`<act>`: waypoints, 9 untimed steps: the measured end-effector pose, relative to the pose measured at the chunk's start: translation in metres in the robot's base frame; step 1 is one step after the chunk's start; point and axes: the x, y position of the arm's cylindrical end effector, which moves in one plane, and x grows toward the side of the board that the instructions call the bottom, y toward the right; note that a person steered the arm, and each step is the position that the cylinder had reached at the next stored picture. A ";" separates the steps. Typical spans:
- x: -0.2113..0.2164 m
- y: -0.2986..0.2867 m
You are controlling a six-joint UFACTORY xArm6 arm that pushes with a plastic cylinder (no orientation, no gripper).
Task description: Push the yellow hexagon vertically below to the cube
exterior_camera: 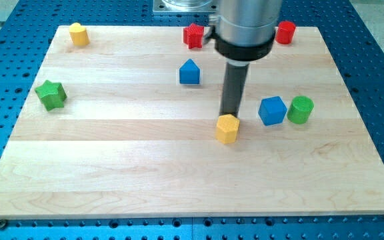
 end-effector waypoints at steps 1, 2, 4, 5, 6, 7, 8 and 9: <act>0.000 0.000; 0.002 -0.054; 0.006 -0.055; -0.002 -0.032; 0.020 -0.031; 0.056 0.028; 0.056 0.031; 0.051 0.022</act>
